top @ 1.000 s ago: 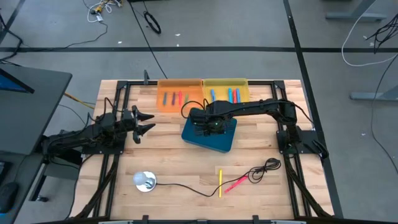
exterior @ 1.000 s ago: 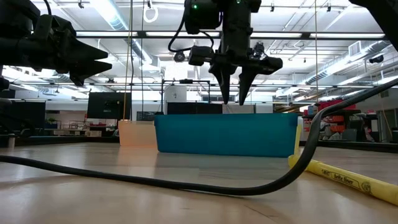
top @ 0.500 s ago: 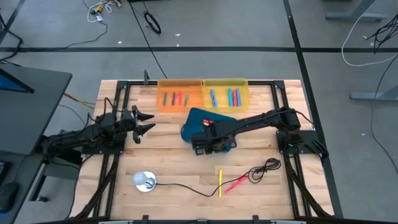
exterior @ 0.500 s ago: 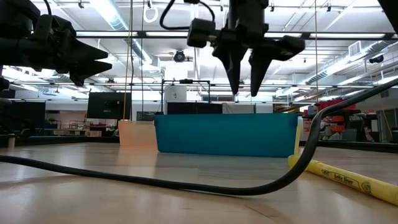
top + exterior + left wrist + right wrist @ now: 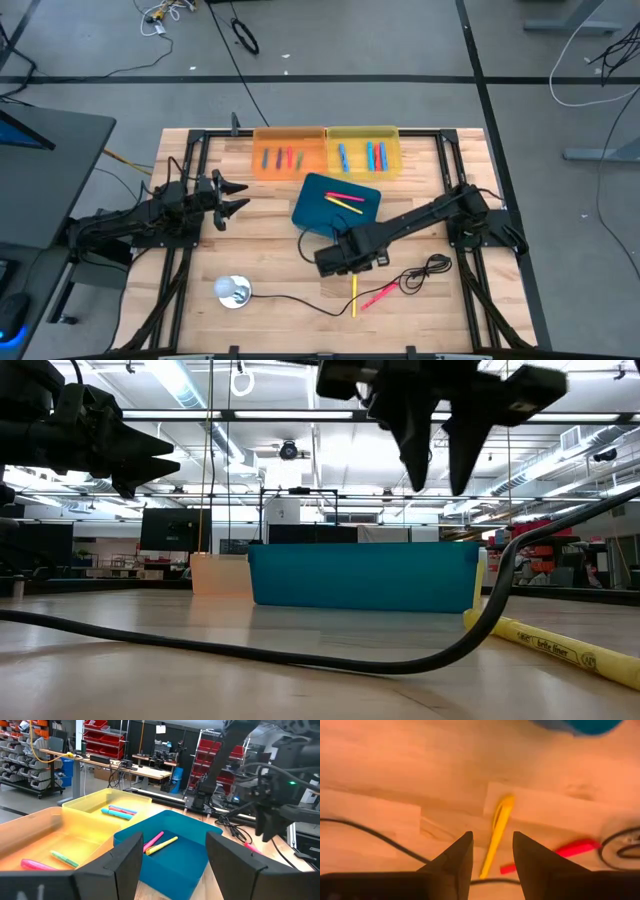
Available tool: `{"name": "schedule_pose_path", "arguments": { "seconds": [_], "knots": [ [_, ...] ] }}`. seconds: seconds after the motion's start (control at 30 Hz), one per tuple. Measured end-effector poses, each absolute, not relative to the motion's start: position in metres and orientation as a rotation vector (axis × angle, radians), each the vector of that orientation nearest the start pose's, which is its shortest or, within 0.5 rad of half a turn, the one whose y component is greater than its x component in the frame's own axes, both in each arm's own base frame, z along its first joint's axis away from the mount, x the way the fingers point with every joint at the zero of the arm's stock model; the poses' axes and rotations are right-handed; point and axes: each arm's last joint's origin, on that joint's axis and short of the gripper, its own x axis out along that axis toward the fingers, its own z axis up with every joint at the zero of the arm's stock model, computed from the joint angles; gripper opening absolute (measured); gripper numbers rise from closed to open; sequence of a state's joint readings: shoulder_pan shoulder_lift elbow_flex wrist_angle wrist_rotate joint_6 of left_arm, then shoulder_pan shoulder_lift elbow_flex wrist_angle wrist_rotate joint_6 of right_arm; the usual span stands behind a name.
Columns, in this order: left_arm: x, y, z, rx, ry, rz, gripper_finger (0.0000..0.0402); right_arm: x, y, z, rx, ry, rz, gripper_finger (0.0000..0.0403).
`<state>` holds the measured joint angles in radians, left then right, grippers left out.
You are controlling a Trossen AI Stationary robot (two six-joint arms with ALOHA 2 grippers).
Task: Pick & Place Markers
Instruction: Put the yellow highlighter into the blue bin
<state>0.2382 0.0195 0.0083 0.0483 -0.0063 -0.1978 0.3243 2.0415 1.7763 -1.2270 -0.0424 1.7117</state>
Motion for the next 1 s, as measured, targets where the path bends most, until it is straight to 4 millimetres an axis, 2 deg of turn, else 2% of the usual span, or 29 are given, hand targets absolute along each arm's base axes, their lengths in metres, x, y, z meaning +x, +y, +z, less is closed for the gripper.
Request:
{"name": "schedule_pose_path", "arguments": {
  "seconds": [0.2,0.43,0.67,0.87,1.0],
  "knots": [
    [0.096,0.023,0.17,-0.192,-0.061,0.24,0.0222,0.373,0.144,0.236,1.155,1.288,-1.003,0.0139],
    [0.095,0.023,0.17,-0.192,-0.061,0.24,0.0222,0.372,0.144,0.235,1.168,1.303,-0.997,0.0139],
    [0.096,0.023,0.17,-0.192,-0.061,0.24,0.0222,0.371,0.149,0.21,1.222,1.311,-0.981,0.0139],
    [0.096,0.023,0.17,-0.191,-0.061,0.24,0.0222,0.366,0.15,0.196,1.217,1.319,-1.018,0.0139],
    [0.096,0.023,0.17,-0.192,-0.061,0.24,0.0222,0.368,0.151,0.189,1.239,1.301,-0.984,0.0139]
  ]
}}
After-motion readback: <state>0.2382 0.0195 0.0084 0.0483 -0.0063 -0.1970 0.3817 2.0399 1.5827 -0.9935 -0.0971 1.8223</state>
